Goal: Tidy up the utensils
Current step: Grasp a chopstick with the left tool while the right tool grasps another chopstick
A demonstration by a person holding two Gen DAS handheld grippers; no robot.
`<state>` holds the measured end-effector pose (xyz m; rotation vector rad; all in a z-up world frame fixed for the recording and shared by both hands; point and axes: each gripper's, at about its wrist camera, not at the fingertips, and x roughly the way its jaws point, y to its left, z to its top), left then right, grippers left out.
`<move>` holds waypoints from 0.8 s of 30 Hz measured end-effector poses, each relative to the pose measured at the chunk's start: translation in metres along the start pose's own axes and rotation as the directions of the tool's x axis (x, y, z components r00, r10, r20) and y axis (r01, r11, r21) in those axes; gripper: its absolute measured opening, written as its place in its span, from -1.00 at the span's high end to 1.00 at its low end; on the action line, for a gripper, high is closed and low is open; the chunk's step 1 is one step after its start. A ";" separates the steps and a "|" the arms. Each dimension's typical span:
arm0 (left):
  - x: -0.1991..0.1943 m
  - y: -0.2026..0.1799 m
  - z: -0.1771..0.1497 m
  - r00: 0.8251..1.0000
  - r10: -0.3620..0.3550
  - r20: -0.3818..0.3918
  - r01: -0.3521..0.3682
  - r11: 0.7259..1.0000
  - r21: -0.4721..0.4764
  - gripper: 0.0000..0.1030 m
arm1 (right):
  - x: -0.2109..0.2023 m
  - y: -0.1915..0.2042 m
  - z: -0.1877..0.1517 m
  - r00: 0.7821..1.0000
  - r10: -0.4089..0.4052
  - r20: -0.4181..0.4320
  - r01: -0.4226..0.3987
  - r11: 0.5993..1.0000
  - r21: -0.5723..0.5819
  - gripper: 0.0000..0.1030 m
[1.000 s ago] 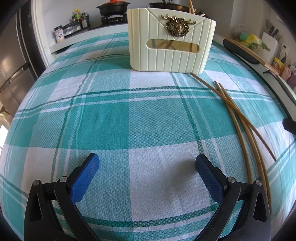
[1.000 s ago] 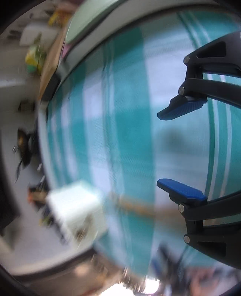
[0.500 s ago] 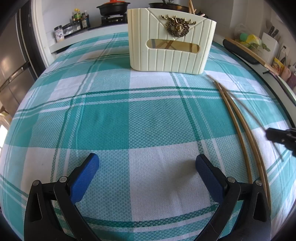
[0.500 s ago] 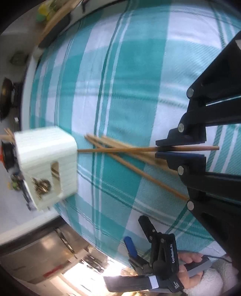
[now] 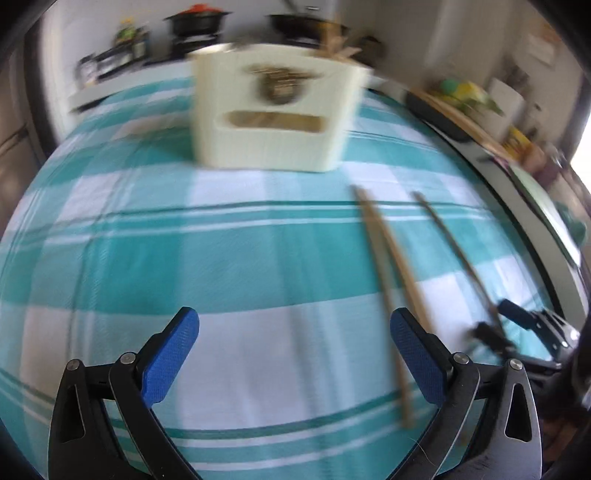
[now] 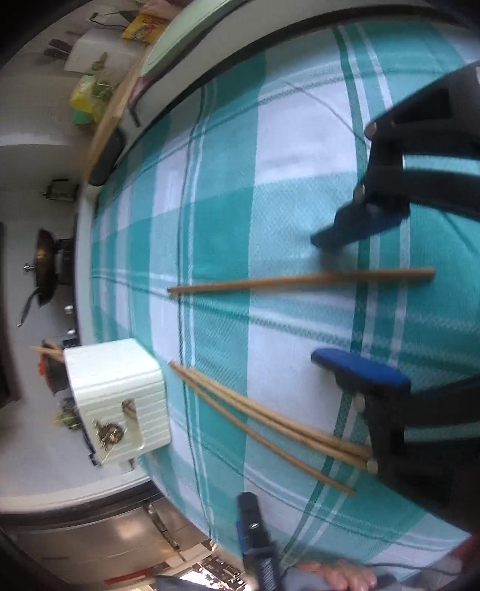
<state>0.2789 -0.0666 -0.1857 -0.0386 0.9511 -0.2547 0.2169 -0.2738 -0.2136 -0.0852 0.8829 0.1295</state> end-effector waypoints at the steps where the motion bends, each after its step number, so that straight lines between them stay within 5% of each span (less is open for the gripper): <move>1: 0.003 -0.010 0.001 1.000 0.004 -0.009 -0.003 0.999 0.033 -0.99 | 0.000 0.001 0.001 1.000 -0.013 -0.001 0.013 1.000 -0.012 -0.14; 6: 0.030 -0.046 -0.002 0.992 0.128 -0.023 -0.121 0.974 0.191 -0.95 | 0.000 -0.014 0.000 1.000 0.014 0.002 -0.015 0.999 0.036 -0.14; 9: 0.037 -0.048 -0.003 0.993 0.113 -0.035 -0.104 0.976 0.193 -0.64 | 0.000 -0.013 0.000 1.000 0.003 0.001 -0.003 1.000 0.030 -0.14; 12: 0.032 -0.050 -0.004 0.997 0.079 -0.026 -0.073 0.979 0.190 0.12 | -0.001 -0.012 -0.001 1.000 0.004 0.002 -0.004 1.000 0.031 -0.14; 14: 0.030 -0.052 -0.005 0.998 0.057 -0.027 -0.051 0.980 0.194 0.85 | -0.001 -0.011 -0.001 1.000 0.003 0.002 -0.003 1.000 0.031 -0.14; 24: 0.011 -0.006 -0.019 0.986 0.169 0.004 -0.169 0.986 -0.006 0.91 | -0.001 -0.011 -0.001 1.000 -0.001 0.002 0.001 1.000 0.028 -0.14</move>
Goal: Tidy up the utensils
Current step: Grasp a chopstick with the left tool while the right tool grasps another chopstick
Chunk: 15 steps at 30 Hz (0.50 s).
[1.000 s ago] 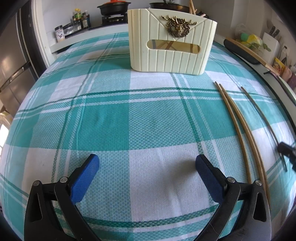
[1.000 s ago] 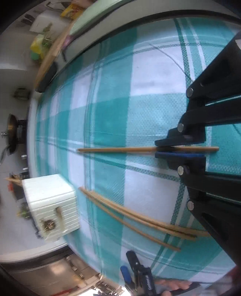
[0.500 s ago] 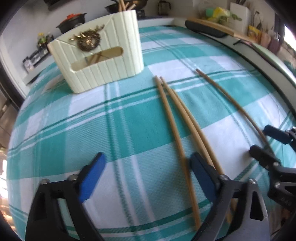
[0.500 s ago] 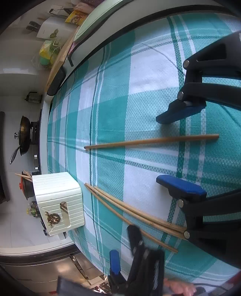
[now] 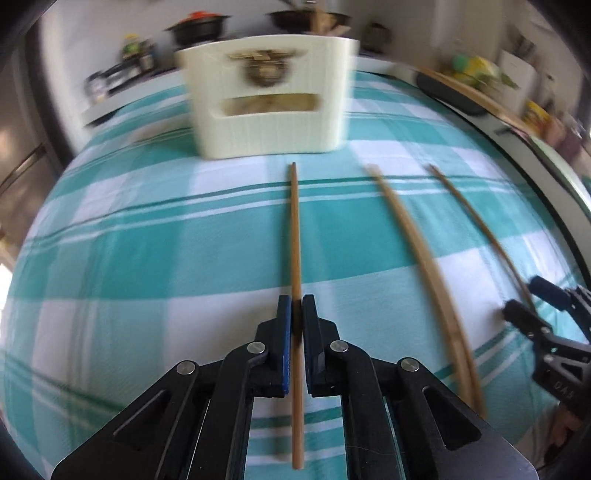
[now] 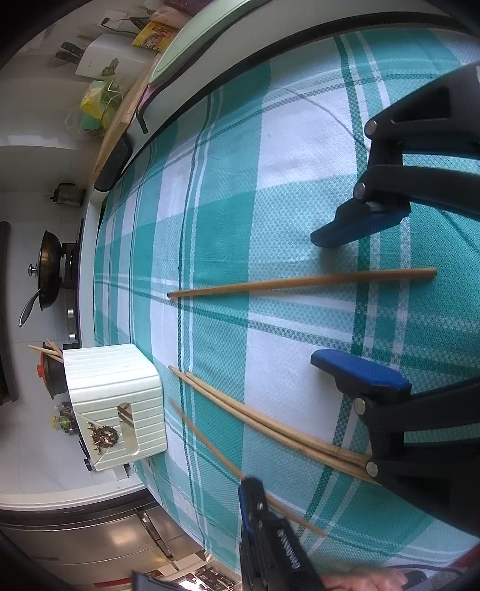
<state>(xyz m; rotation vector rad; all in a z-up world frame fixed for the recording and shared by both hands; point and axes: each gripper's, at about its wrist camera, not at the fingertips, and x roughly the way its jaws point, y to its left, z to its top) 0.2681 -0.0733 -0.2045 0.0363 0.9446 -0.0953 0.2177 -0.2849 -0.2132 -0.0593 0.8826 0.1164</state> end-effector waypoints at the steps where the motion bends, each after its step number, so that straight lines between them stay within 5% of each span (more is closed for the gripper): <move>1: -0.001 0.010 -0.003 1.000 0.004 -0.006 -0.004 1.000 -0.023 0.91 | 0.000 0.000 0.000 1.000 0.000 0.000 0.000 1.000 0.000 -0.14; 11: -0.011 0.066 -0.018 0.999 0.039 -0.018 -0.041 0.996 -0.081 0.76 | 0.000 0.000 0.000 1.000 -0.002 -0.001 0.002 1.000 -0.002 -0.14; 12: -0.011 0.067 -0.018 0.999 0.045 -0.020 -0.046 0.996 -0.082 0.68 | 0.000 0.000 0.000 1.000 -0.002 0.000 0.002 1.000 -0.001 -0.14; 14: -0.011 0.068 -0.016 0.999 0.047 -0.024 -0.049 0.995 -0.086 0.02 | 0.000 0.000 0.000 1.000 -0.001 0.000 0.001 1.000 -0.001 -0.14; 15: -0.011 0.070 -0.016 0.999 0.037 -0.028 -0.039 0.995 -0.097 -0.15 | 0.000 0.000 0.000 1.000 0.000 0.000 0.000 1.000 0.000 -0.14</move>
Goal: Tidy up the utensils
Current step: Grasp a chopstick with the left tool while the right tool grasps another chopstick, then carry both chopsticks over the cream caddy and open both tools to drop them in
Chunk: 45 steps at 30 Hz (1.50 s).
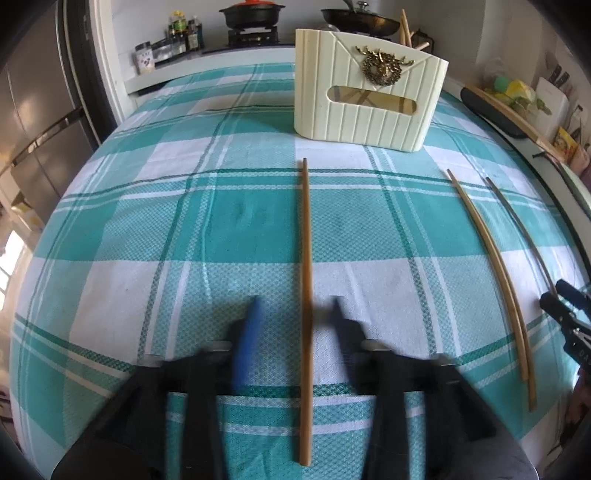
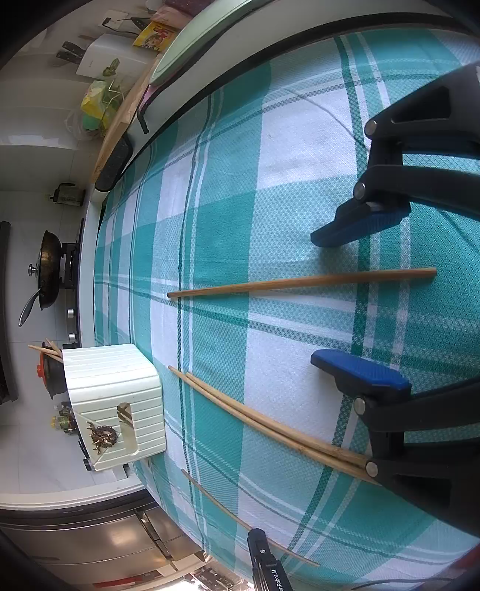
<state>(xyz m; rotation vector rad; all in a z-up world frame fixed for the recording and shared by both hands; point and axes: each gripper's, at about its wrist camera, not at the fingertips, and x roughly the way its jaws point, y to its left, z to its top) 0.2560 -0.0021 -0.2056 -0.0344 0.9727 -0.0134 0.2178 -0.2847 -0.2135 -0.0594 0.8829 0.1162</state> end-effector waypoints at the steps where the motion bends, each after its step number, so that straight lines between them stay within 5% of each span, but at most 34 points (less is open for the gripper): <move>1: 0.000 0.002 0.000 1.000 -0.011 -0.003 0.011 1.000 -0.008 -0.33 | 0.000 0.000 0.000 1.000 -0.001 0.000 0.001 1.000 -0.001 -0.14; 7: 0.002 0.016 0.006 0.987 -0.132 -0.088 0.133 0.991 0.001 -0.50 | -0.003 -0.004 0.000 1.000 0.022 -0.017 -0.022 1.000 0.017 -0.14; 10: 0.004 0.024 0.015 0.976 -0.175 -0.133 0.177 0.984 0.006 -0.50 | -0.004 -0.007 0.007 0.991 0.076 -0.110 -0.079 0.997 -0.021 -0.14; 17: 0.024 0.024 0.039 0.973 -0.128 -0.194 0.148 0.985 0.091 -0.50 | 0.015 -0.021 0.035 0.944 0.116 -0.310 -0.140 0.988 -0.058 -0.14; 25: 0.047 0.018 0.069 0.975 -0.045 -0.217 0.081 0.984 0.160 -0.42 | 0.051 -0.006 0.075 0.935 0.059 -0.349 -0.118 0.982 -0.149 -0.14; 30: 0.062 0.016 0.093 0.974 -0.029 -0.227 0.059 0.990 0.128 -0.04 | 0.078 -0.004 0.108 0.939 0.054 -0.339 -0.101 0.987 -0.123 0.19; 34: 0.071 0.010 0.107 0.973 -0.027 -0.230 0.056 0.992 0.118 0.89 | 0.100 -0.008 0.135 0.944 0.065 -0.323 -0.083 0.996 -0.040 0.60; 36: 0.073 0.009 0.112 0.974 -0.028 -0.226 0.052 0.993 0.101 0.92 | 0.108 -0.011 0.144 0.948 0.066 -0.310 -0.071 0.997 -0.004 0.88; 42: 0.028 0.017 0.114 0.993 -0.094 -0.069 0.099 0.993 0.069 0.92 | 0.078 -0.018 0.154 0.969 0.148 -0.199 -0.133 0.988 0.084 0.88; 45: -0.018 0.022 0.112 0.988 -0.146 0.045 0.142 0.987 0.072 0.92 | 0.036 -0.019 0.158 0.978 0.183 -0.105 -0.175 0.981 0.084 0.88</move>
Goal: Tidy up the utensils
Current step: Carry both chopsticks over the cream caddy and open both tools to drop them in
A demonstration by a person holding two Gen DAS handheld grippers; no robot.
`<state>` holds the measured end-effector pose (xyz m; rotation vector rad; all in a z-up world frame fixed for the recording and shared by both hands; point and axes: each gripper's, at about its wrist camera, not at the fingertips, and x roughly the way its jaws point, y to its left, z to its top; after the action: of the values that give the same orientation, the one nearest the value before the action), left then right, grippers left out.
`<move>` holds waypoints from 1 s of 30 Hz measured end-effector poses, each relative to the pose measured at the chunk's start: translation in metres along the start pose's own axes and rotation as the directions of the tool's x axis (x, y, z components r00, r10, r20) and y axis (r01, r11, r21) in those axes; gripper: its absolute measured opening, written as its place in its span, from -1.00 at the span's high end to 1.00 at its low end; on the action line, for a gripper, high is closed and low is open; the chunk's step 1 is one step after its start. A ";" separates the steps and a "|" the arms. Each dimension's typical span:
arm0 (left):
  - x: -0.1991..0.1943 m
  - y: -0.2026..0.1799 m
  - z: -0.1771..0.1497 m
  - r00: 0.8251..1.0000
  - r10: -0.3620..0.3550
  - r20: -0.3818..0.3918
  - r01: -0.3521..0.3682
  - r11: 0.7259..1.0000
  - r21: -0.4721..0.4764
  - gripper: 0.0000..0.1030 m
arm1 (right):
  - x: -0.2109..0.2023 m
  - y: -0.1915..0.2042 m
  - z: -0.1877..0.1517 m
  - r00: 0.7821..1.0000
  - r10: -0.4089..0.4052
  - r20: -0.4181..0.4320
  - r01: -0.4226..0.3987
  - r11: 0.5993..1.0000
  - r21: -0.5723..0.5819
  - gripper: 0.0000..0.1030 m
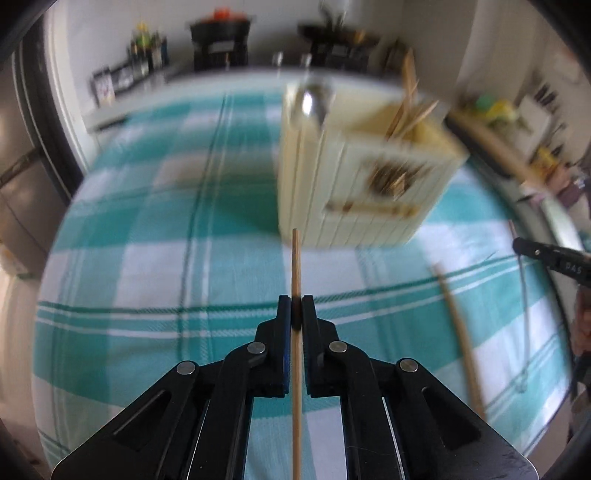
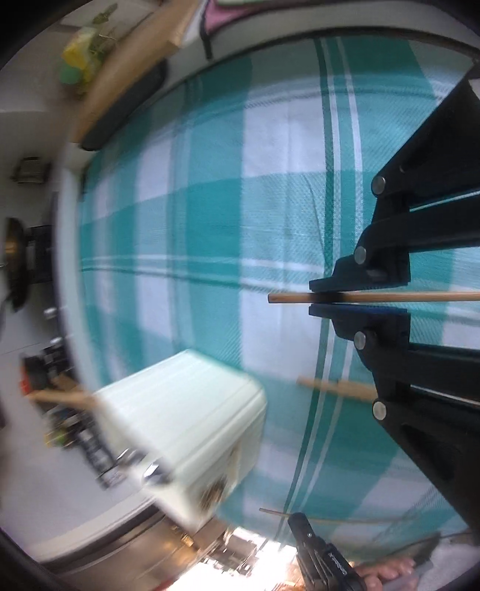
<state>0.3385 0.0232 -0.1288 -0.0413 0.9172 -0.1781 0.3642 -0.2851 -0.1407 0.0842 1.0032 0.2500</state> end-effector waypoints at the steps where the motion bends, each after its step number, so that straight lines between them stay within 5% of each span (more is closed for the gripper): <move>1: -0.015 0.000 -0.001 0.999 -0.016 0.033 0.016 1.000 0.000 0.92 | -0.015 0.003 -0.001 0.999 0.016 0.031 -0.016 1.000 -0.003 0.88; 11: -0.120 0.000 -0.002 0.957 -0.153 0.248 0.155 0.988 0.013 0.92 | -0.140 0.043 -0.019 0.959 0.068 0.275 -0.029 0.989 -0.143 0.88; 20: -0.155 -0.010 -0.005 0.938 -0.172 0.301 0.169 0.985 0.036 0.93 | -0.182 0.063 -0.025 0.920 0.066 0.386 -0.004 0.987 -0.158 0.88; 30: -0.181 -0.010 0.024 0.926 -0.177 0.333 0.162 0.984 0.072 0.94 | -0.198 0.078 0.007 0.909 0.045 0.415 0.044 0.978 -0.202 0.88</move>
<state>0.2485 0.0431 0.0292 -0.1085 0.5641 -0.3411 0.2558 -0.2579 0.0401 -0.0521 0.5445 0.3208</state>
